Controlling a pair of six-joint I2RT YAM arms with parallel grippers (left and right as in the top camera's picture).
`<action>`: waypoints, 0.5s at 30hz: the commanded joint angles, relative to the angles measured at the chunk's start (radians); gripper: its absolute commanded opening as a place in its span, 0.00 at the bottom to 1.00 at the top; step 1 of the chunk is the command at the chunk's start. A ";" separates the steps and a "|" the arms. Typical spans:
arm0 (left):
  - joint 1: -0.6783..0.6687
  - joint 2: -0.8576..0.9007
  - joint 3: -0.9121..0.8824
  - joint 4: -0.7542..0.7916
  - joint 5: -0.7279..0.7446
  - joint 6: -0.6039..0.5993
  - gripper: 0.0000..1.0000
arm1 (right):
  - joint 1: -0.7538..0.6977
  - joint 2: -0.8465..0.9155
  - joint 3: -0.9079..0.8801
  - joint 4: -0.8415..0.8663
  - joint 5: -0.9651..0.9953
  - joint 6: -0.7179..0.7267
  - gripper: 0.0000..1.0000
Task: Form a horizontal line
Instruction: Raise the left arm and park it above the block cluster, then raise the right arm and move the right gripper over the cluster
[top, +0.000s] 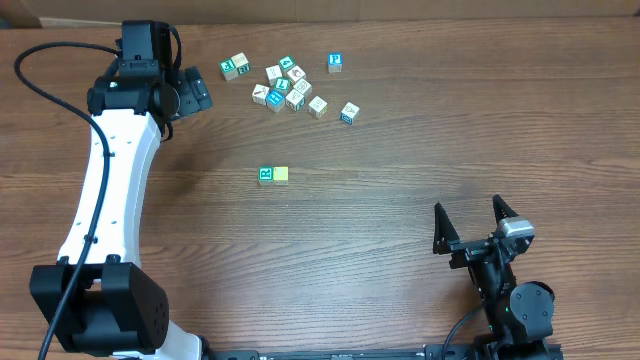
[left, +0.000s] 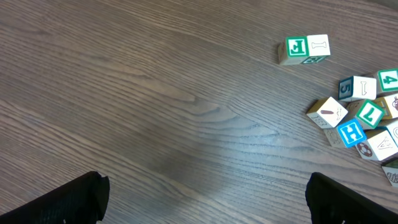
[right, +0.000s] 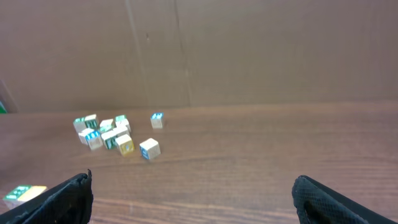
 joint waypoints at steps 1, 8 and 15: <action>-0.002 0.003 0.002 0.001 -0.018 0.004 1.00 | -0.003 -0.010 -0.010 0.042 -0.001 0.000 1.00; -0.002 0.003 0.002 0.001 -0.018 0.004 1.00 | -0.003 -0.010 -0.010 0.043 -0.059 0.038 1.00; -0.002 0.003 0.002 0.001 -0.018 0.004 1.00 | -0.003 -0.010 0.029 0.007 -0.058 0.159 1.00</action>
